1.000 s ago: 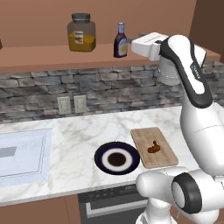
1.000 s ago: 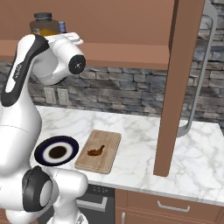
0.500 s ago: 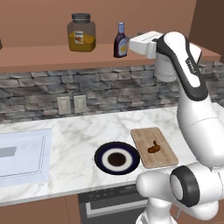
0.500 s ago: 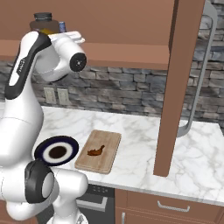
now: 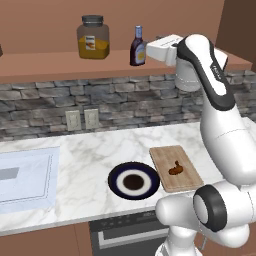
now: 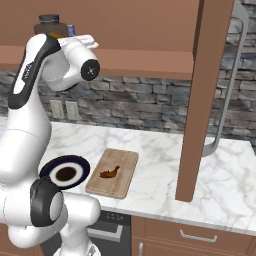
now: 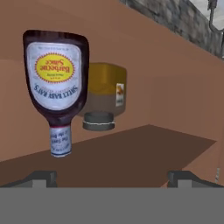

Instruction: Pick the chicken drumstick from the plate and place it on the cutting board. Then pick the condiment bottle from the cabinet and place it next to the cutting board.

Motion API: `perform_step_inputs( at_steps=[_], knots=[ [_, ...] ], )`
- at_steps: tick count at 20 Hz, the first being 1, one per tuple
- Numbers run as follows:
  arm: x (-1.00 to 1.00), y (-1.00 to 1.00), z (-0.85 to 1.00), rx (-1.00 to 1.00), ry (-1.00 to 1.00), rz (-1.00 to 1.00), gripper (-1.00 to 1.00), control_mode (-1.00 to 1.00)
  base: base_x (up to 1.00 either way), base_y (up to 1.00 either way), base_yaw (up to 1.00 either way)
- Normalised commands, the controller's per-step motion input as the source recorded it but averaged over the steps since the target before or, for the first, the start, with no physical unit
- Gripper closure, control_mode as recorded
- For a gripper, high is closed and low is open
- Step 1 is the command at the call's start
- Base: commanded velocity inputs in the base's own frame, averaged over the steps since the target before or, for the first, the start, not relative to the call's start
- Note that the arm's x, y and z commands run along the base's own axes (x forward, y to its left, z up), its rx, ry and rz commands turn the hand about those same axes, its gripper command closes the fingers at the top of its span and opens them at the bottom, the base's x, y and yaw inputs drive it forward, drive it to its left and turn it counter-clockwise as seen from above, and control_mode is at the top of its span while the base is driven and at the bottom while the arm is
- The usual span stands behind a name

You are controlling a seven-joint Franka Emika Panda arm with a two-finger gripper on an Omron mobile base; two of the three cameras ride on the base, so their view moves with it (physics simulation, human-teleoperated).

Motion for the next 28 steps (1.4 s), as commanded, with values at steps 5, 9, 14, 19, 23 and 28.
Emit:
perform_step_inputs(
  at_steps=[5, 9, 14, 19, 23, 28],
  knots=[
    [0.12, 0.0, 0.0, 0.0, -0.01, 0.0, -1.0, -1.0, 0.0, 0.0, 0.0],
    [0.12, 0.0, 0.0, 0.0, 0.0, 0.0, -1.0, -1.0, 0.0, 0.0, 0.0],
    [0.11, 0.0, 0.0, 0.0, 0.0, 0.0, -1.0, -1.0, 0.0, 0.0, 0.0],
    [0.11, 0.0, 0.0, 0.0, 0.0, 0.0, -1.0, -1.0, 0.0, 0.0, 0.0],
    [0.1, 0.0, 0.0, 0.0, 0.0, 0.0, -1.0, -1.0, 0.0, 0.0, 0.0],
    [0.09, 0.0, 0.0, 0.0, 0.0, 0.0, -1.0, -1.0, 0.0, 0.0, 0.0]
  ],
)
